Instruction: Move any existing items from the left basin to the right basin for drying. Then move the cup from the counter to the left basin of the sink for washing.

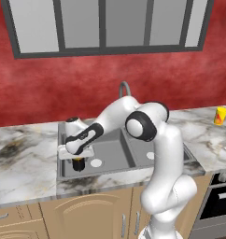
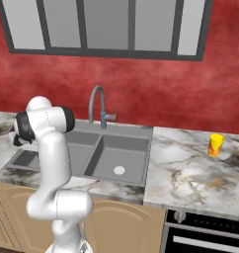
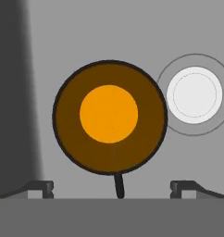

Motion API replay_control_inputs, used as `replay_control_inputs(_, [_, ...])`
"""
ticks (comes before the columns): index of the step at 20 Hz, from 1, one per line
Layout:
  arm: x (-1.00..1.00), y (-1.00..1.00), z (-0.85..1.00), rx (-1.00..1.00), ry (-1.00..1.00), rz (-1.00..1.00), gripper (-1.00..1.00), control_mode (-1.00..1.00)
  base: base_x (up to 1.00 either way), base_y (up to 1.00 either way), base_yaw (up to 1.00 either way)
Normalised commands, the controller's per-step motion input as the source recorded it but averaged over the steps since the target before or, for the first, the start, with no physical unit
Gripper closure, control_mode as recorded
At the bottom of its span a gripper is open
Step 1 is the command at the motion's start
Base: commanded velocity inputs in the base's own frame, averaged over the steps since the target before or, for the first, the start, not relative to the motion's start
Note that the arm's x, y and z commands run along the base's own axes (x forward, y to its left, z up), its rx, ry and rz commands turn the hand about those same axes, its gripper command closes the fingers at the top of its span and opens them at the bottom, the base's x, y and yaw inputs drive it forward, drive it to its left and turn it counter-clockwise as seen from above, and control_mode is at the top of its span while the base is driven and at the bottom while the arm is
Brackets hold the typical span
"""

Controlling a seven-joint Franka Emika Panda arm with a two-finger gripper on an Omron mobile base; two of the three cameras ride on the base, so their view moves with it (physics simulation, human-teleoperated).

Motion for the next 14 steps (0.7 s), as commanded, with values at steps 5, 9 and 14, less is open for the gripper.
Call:
replay_control_inputs(5, [0.18,0.05,-0.16,0.0,0.0,0.0,-1.0,-1.0,0.0,0.0,0.0])
replay_control_inputs(9, [-0.02,0.0,-0.16,0.0,0.0,0.0,-1.0,-1.0,0.0,0.0,0.0])
replay_control_inputs(14, [-0.05,0.0,-0.12,0.0,0.0,0.0,-1.0,-1.0,0.0,0.0,0.0])
